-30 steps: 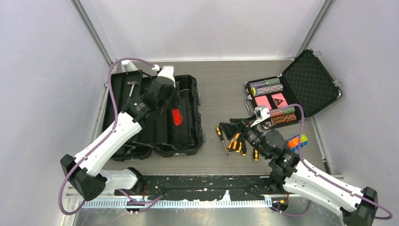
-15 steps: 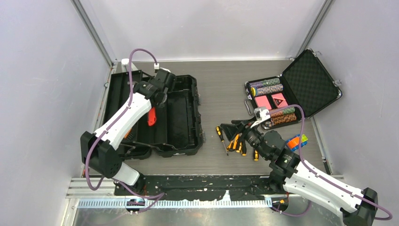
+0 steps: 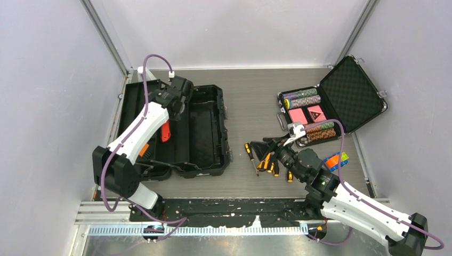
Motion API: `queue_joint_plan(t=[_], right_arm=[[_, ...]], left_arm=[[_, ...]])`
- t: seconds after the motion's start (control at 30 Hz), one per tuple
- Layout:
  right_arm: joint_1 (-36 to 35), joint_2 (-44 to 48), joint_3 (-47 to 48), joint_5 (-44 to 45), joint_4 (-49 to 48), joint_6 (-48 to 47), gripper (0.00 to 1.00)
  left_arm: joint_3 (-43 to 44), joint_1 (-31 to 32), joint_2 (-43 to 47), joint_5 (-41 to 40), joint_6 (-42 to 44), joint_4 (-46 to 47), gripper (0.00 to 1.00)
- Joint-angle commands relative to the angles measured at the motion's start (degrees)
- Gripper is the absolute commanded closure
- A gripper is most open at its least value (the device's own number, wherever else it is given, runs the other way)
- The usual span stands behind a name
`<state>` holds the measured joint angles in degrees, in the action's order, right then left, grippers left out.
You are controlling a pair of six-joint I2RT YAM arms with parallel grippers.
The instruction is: Pack the tool kit
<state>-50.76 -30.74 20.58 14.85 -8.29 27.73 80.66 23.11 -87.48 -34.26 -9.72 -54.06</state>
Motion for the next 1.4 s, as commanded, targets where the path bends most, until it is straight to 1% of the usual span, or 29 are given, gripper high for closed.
queue_joint_plan(t=[0.0,0.1,0.13,0.27,0.37,0.43,0.57,0.73,0.87,0.93,1.0,1.07,1.13,1.23,1.3,1.37], right_arm=[[0.13,0.37,-0.53,1.17,-1.46,-0.42,0.29],[0.16,0.62,-0.5,1.18,-1.1,-0.52,0.29],[0.17,0.71,-0.49,1.25,-0.97,-0.5,0.29],[0.15,0.79,-0.11,1.81,0.35,-0.82,0.29],[0.13,0.38,0.53,2.45,2.46,-1.08,0.27],[0.18,-0.41,1.76,2.92,4.46,-1.19,0.27],[0.15,-1.69,4.11,5.26,10.58,-0.88,0.27],[0.14,-4.32,6.56,7.13,18.5,0.53,0.28],[0.26,-9.6,9.03,7.24,23.59,0.84,0.3],[0.79,-12.3,10.19,7.29,25.72,0.8,0.31],[1.91,-14.97,11.97,7.19,28.13,1.31,0.33],[3.17,-17.61,13.07,6.25,30.36,2.28,0.37],[4.52,-19.71,13.5,3.09,31.27,3.12,0.4],[6.2,-23.04,14.29,1.05,32.72,6.03,0.44],[6.85,-25.96,15.15,0.7,33.02,7.4,0.45],[6.99,-28.79,16.3,1.25,32.95,8.87,0.45]], left_arm=[[1.72,-1.92,-1.87,-2.82,1.81,-1.28,0.71],[1.76,-2.02,-3.25,-4.41,1.64,-1.97,0.63],[1.68,-2.02,-3.49,-4.67,1.62,-2.34,0.58],[1.78,-2.02,-3.45,-5.29,1.37,-3.06,0.46],[1.83,-2.02,-2.21,-4.28,1.28,-2.77,0.32],[2.15,-1.96,-1.11,-2.84,1.07,-2.71,0.27],[2.85,-1.78,2.41,2.6,0.07,-2.29,0.23],[2.9,-1.25,10.07,13.91,-2.06,0.32,0.2],[1.1,-1.3,17.25,21.18,-3.82,3.46,0.16],[-0.31,-1.32,20.82,23.09,-4.19,4.88,0.14],[-2.27,-1.32,24.62,24.41,-4.32,6.41,0.13],[-5.1,-1.32,29.54,25.2,-4.34,8.73,0.1],[-8.42,-1.32,34.3,25.41,-4.06,11.08,0.06],[-14.49,-1.32,41.31,25.21,-3.17,15.66,0.01],[-19.36,-1.32,46.02,23.34,-2.03,19.65,0.01],[-24.53,-1.32,50.46,18.69,-1.13,24.26,0.01]])
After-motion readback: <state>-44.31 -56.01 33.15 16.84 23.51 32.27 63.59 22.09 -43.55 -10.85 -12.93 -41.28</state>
